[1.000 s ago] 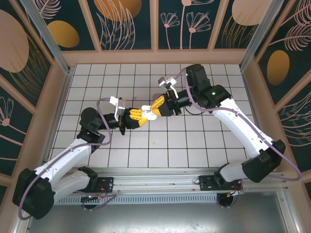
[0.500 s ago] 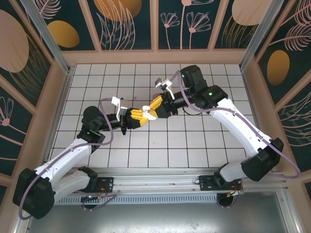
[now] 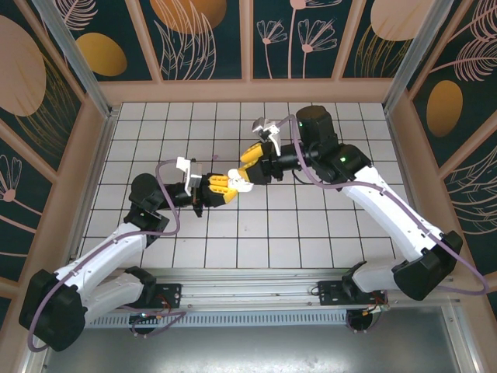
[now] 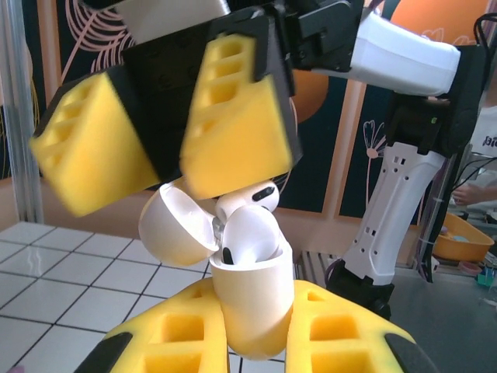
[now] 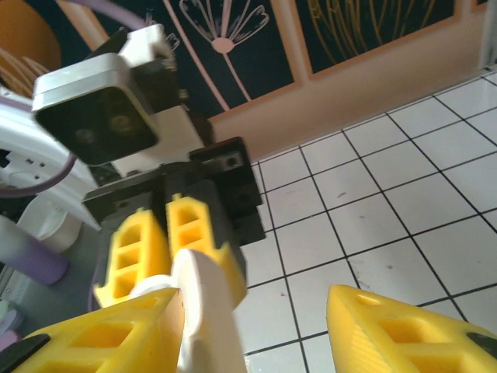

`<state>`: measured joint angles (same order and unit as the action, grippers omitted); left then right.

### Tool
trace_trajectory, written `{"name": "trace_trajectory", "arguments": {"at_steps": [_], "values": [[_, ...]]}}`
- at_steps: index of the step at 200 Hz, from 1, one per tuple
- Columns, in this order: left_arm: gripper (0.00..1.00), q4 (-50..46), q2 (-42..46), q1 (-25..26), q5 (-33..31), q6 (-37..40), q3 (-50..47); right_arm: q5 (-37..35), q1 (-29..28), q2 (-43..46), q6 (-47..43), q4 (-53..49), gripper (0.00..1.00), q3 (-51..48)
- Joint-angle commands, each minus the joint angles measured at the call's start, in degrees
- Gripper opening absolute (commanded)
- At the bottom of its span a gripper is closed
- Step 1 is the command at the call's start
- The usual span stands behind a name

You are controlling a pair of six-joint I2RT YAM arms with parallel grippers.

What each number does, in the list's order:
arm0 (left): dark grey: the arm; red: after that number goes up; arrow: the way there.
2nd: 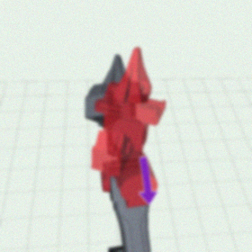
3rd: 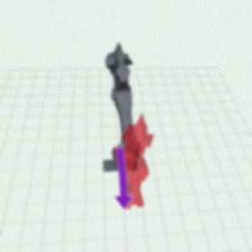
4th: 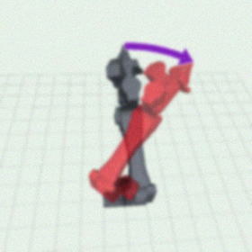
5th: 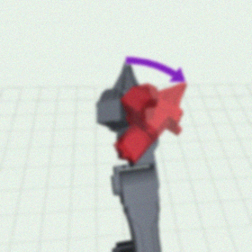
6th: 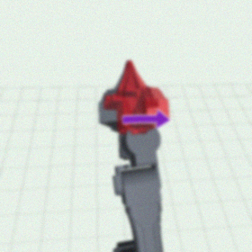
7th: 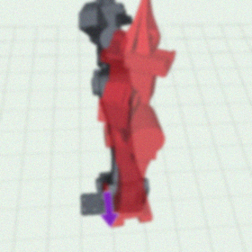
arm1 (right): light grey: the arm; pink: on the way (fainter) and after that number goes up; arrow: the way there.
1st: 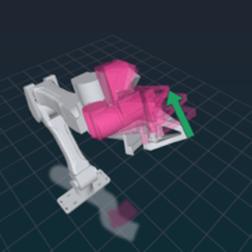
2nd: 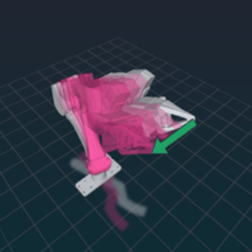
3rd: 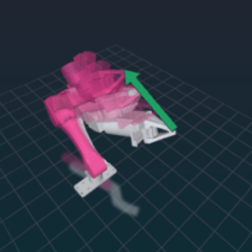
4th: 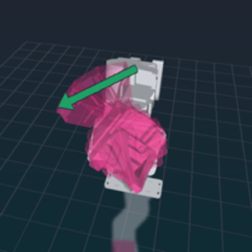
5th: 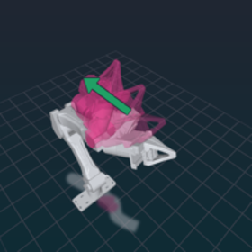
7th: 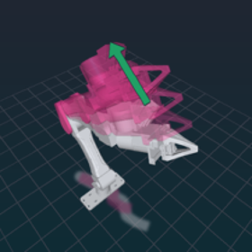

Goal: Insert wireless bluetooth earbuds into charging case

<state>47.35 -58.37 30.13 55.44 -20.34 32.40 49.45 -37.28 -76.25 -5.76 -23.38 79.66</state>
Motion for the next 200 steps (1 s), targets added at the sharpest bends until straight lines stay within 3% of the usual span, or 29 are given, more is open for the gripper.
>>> {"name": "trace_trajectory", "arguments": {"at_steps": [1, 88, 113, 144, 200], "values": [[0.00, 5.67, 1.07, 0.20, -0.30, 1.19, -1.02, -3.21, 0.26, 2.13, 3.47, 4.27, 0.51, -1.26], [0.00, 2.69, 0.89, 0.27, -7.69, 3.48, -2.26, -10.51, 0.20, 8.89, 9.83, 10.52, 0.52, -6.80], [0.00, 2.11, 0.84, 0.22, -9.44, 3.75, -2.36, -14.44, -0.50, 10.02, 10.16, 10.46, 0.47, -8.70], [0.00, 1.87, 0.46, 0.27, -9.77, 3.77, -2.35, -18.59, -3.40, 9.90, 9.09, 9.27, 0.39, -9.27], [0.00, 2.13, -0.52, 0.28, -8.89, 3.35, -2.04, -19.93, -5.44, 7.15, 6.91, 6.76, 0.40, -6.94]]}}
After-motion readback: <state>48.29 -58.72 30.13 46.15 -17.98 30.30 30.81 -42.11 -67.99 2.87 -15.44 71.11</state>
